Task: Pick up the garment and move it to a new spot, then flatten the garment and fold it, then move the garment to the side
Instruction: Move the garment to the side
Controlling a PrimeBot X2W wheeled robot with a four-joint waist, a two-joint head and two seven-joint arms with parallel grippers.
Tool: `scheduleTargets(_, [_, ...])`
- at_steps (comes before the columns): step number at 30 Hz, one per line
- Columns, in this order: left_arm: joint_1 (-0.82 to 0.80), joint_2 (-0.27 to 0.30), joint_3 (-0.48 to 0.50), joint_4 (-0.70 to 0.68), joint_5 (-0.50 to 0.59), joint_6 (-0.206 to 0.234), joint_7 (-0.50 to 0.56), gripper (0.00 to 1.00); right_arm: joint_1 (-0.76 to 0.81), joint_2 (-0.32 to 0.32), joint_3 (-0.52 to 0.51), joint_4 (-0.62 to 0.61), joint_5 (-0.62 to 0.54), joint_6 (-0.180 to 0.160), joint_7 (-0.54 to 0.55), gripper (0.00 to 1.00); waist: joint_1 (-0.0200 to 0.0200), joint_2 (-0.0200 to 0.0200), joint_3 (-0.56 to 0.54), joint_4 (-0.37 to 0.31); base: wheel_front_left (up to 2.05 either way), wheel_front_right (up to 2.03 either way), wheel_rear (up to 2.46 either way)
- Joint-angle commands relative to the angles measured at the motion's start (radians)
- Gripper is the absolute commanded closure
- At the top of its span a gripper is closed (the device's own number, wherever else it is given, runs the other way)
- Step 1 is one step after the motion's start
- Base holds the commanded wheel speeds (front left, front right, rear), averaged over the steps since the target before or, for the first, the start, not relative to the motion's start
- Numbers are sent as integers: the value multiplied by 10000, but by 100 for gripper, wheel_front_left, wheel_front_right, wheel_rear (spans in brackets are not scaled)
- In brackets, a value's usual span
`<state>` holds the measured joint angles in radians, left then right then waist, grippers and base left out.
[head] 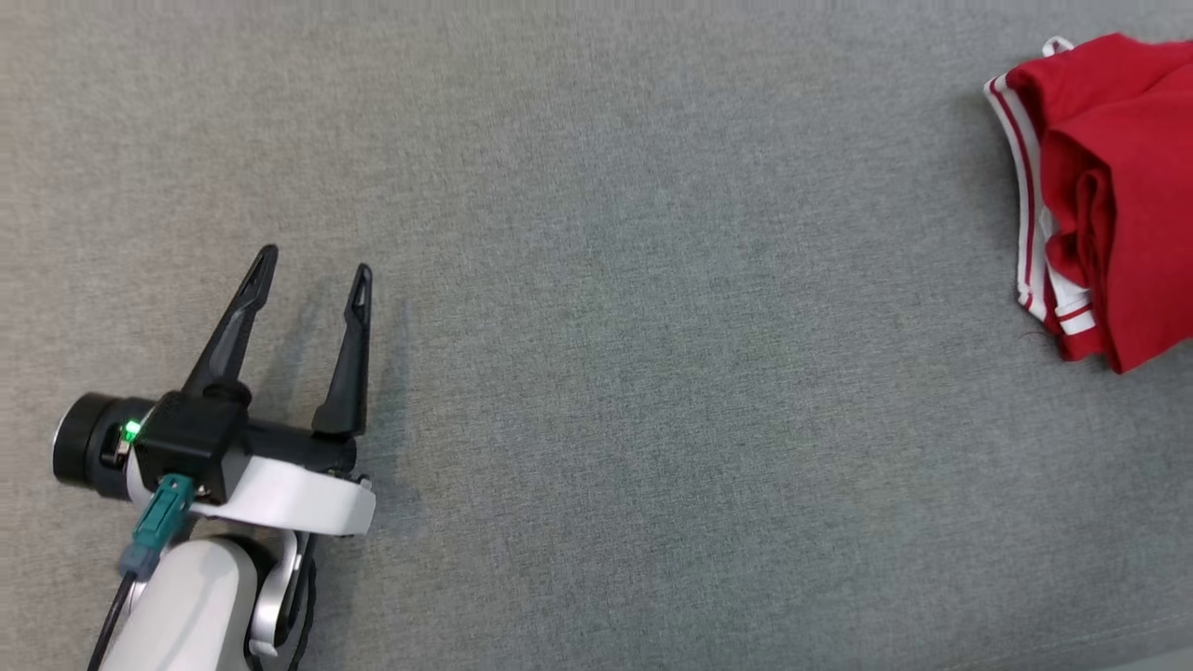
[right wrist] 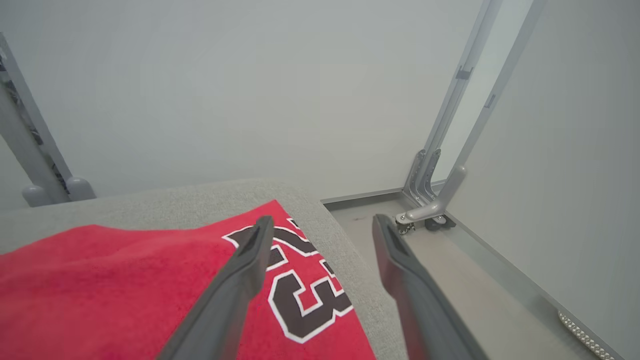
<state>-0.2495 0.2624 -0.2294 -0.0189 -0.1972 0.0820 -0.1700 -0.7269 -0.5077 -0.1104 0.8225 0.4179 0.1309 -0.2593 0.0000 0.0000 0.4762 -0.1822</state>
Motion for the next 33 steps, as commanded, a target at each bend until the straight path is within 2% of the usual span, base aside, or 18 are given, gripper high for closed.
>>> scheduleTargets(1, [133,-31,92,43,-127,82,-89,0,418,179,-70,-372,-160,-1,-54,0,0,0,-375,34,0,0,0])
scheduleTargets(5, [549,-134,299,240,-409,243,-295,0,1459,909,-260,-2005,-611,-1,-54,0,0,0,-1091,86,0,0,0])
scheduleTargets(14, [1302,-343,598,492,-868,449,-581,0,3304,2449,571,-4610,-1276,-1,-54,0,0,0,-2279,518,0,0,0])
scheduleTargets(27, [2447,-313,944,922,-1306,580,-755,0,5051,3479,1644,-5774,-1658,-1,360,0,0,0,-3865,1675,0,0,0])
scheduleTargets(33, [2960,-158,901,948,-1317,540,-693,0,5797,3680,1740,-6206,-1724,-1,666,0,0,0,-4320,1826,0,0,0])
